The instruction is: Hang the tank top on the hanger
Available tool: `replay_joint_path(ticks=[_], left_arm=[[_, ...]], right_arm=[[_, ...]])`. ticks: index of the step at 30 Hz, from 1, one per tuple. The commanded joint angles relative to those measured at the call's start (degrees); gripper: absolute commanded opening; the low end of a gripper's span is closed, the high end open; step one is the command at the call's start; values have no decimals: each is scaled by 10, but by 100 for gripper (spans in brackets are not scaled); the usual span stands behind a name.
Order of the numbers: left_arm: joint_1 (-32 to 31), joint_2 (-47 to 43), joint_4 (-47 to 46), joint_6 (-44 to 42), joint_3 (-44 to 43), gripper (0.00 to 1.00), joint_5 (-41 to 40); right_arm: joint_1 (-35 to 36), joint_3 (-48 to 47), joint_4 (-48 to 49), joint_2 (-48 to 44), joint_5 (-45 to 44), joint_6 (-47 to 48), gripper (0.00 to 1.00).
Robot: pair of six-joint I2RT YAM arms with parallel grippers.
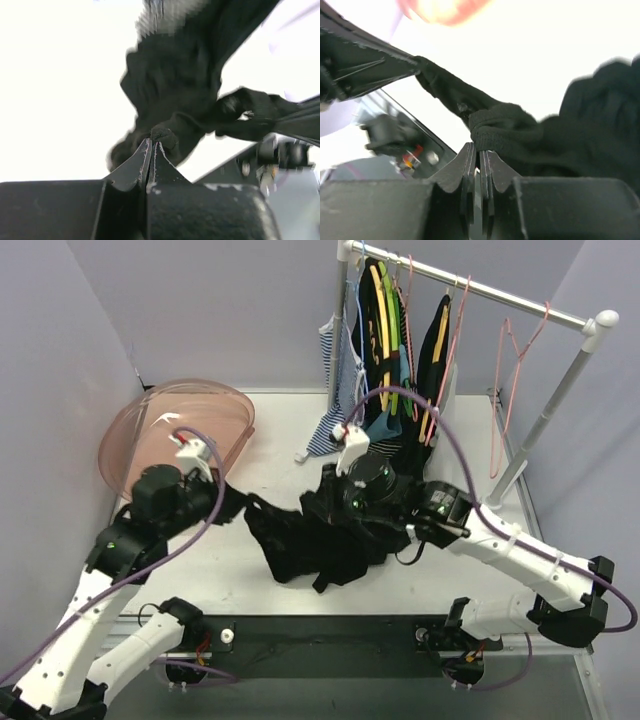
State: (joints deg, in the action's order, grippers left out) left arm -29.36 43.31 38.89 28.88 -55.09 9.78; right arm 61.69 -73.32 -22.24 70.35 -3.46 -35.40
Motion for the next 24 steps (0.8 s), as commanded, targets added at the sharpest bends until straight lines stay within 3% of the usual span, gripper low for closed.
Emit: replay_joint_path(ticks=[1, 2, 5, 7, 11, 13, 17, 20, 23, 24], left_arm=[[47, 17, 93, -80, -182, 0, -50], [48, 26, 98, -95, -216, 0, -63], [49, 75, 106, -113, -348, 0, -108], [49, 91, 102, -118, -433, 0, -122], [48, 104, 69, -129, -484, 0, -98], [46, 104, 59, -128, -475, 0, -46], [44, 65, 15, -112, -364, 0, 60], [44, 28, -19, -84, -198, 0, 133], [44, 5, -46, -50, -94, 0, 209], [43, 0, -63, -29, -18, 0, 233]], right_arm=[[6, -190, -71, 40, -3, 129, 0], [7, -269, -95, 50, -2, 143, 0], [7, -376, -123, 72, 6, 180, 0], [7, -396, -127, 62, 10, 193, 0], [6, -348, -128, 7, -21, 208, 0], [-1, -272, -130, -42, -57, 208, 0], [-34, -107, -133, -133, -66, 179, 0], [-75, 29, -132, -196, 1, 141, 0], [-77, 162, -120, -214, 50, 94, 0], [-77, 191, -111, -216, 60, 83, 0]])
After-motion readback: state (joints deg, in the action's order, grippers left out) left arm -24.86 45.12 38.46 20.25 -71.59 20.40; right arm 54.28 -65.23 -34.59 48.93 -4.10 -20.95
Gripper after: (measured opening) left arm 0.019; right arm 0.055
